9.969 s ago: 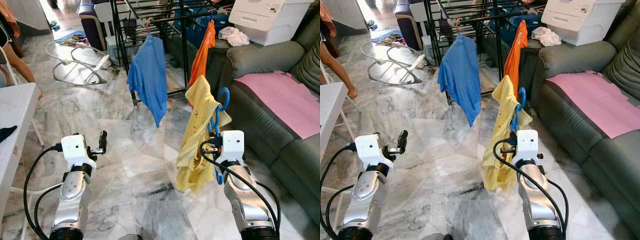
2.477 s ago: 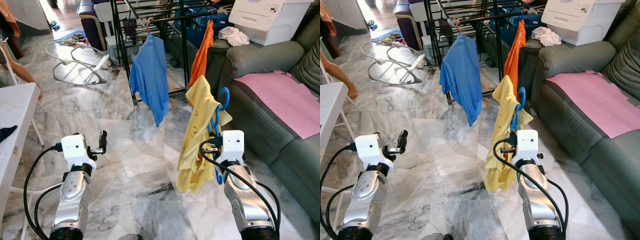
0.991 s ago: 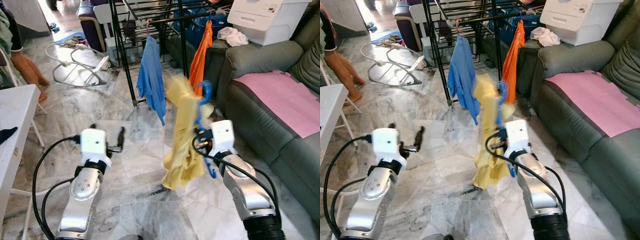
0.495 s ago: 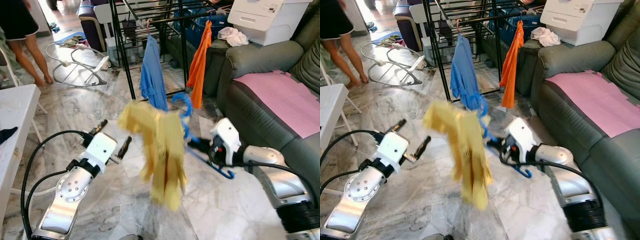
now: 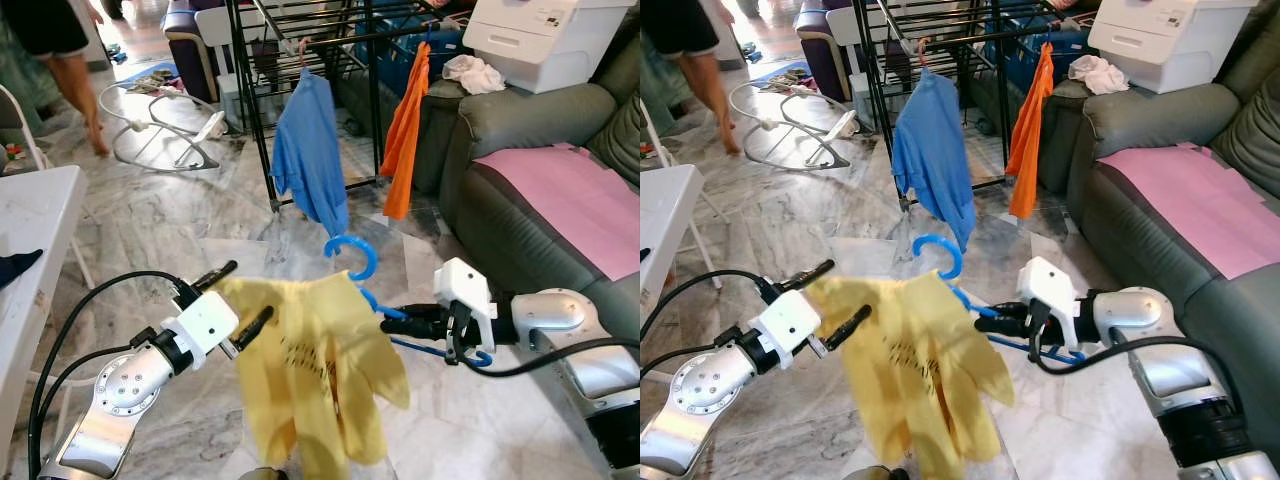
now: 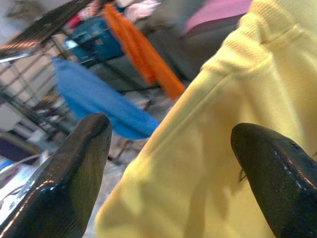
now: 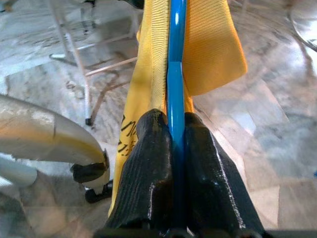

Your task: Hang hanger

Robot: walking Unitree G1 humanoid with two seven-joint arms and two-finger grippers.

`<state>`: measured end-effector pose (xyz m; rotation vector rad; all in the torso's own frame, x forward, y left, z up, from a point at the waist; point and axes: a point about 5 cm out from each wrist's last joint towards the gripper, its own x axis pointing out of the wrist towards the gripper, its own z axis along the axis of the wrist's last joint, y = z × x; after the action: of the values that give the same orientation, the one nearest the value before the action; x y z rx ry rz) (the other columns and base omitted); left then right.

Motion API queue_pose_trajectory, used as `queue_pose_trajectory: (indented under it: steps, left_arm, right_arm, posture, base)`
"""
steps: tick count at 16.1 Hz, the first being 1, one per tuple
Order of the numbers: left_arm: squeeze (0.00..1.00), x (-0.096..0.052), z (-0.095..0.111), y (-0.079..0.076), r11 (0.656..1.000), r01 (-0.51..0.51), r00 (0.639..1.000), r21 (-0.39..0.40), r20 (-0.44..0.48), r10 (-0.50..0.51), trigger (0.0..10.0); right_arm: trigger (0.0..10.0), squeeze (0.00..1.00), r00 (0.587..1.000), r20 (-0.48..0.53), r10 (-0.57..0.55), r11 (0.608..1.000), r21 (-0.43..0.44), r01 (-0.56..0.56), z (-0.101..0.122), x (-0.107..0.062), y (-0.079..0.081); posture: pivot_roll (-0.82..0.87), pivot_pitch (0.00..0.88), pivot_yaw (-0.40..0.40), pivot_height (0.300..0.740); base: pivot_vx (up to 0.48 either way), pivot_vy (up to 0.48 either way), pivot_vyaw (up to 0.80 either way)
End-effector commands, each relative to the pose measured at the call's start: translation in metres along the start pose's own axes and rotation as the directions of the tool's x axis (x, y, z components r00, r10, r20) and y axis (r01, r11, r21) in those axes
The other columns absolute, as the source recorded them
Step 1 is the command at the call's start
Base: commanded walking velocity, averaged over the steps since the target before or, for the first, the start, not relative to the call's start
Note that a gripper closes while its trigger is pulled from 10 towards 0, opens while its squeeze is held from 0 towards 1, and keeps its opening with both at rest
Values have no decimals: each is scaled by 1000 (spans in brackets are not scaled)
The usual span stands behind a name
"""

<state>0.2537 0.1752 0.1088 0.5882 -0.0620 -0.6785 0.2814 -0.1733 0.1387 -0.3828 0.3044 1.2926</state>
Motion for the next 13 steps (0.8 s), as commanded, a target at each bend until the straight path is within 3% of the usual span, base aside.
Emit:
queue_pose_trajectory:
  steps: [1, 5, 6, 7, 8, 13]
  left_arm:
    - [0, -4, -6, -1, 998, 58, 998, -2, -23, -58, 10000]
    - [0, -2, -14, 1, 982, 186, 980, -39, -60, -189, 10000]
    - [0, -4, -13, 0, 968, 245, 967, -55, -51, -248, 8706]
    - [0, -4, -13, 1, 961, 265, 962, -84, -49, -269, 3647]
    - [0, -4, -13, 3, 951, 287, 955, -113, -45, -293, 0]
    - [0, -10, -15, 12, 915, 372, 921, -154, -58, -384, 0]
  right_arm:
    - [10000, 0, 998, 21, 67, 994, -82, -65, 12, -2, 0]
    - [10000, 0, 985, -30, 173, 971, -164, -175, 11, -4, 6]
    - [10000, 0, 983, -42, 180, 966, -181, -185, 10, -6, 6]
    - [10000, 0, 983, -46, 177, 962, -202, -182, 10, -7, 4]
    - [10000, 0, 983, -63, 171, 960, -215, -181, 9, -8, 3]
    - [10000, 0, 993, -70, 96, 942, -317, -114, 6, -4, -5]
  posture:
    - [-44, 47, 38, 740]
    - [-43, 47, 35, 740]
    - [-45, 46, 36, 740]
    - [-47, 45, 37, 740]
    - [-48, 44, 38, 740]
    - [-46, 44, 41, 740]
  base:
    - [0, 0, 0]
    - [0, 0, 0]
    - [0, 0, 0]
    - [0, 0, 0]
    - [0, 0, 0]
    - [0, 0, 0]
